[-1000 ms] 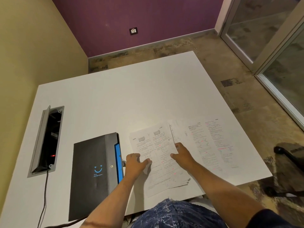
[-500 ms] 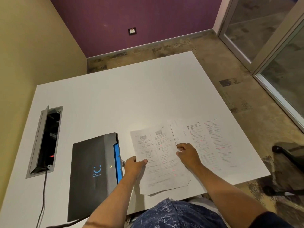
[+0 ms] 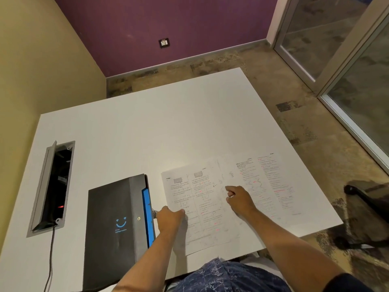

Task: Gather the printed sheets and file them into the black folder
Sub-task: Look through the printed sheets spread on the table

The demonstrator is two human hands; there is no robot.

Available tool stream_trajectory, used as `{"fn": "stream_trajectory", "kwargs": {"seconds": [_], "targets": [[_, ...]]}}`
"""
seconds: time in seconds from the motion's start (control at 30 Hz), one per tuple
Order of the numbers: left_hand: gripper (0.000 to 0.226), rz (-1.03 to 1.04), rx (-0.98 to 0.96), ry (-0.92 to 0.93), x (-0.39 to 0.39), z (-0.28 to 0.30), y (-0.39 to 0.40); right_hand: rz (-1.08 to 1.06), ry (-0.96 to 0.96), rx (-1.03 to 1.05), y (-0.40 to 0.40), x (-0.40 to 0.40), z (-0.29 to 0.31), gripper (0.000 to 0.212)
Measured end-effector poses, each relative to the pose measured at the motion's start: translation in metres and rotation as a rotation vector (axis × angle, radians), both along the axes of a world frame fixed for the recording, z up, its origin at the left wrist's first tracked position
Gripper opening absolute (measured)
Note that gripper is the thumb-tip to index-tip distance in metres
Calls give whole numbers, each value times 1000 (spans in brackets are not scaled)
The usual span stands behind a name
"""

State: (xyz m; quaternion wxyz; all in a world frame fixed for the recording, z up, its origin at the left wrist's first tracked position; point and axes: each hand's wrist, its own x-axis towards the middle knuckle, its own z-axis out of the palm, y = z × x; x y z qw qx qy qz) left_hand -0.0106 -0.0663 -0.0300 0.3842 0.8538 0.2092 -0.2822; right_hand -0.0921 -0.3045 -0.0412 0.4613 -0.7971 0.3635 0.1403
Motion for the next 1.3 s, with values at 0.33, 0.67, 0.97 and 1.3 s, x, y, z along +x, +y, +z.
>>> {"fn": "stream_trajectory", "kwargs": {"seconds": [0.33,0.67,0.97,1.3], "targets": [[51,17,-57,24,3,0,-5,154,74,-438,-13,-16,-1,68],[29,-3,-10,-31,6,0,-15,31,31,-189,-12,2,-1,63],[27,-11,-125,-20,9,4,-21,-87,138,-334,-11,3,2,75],[24,-17,-133,13,11,-1,-25,-112,47,-235,-25,5,6,43]]}}
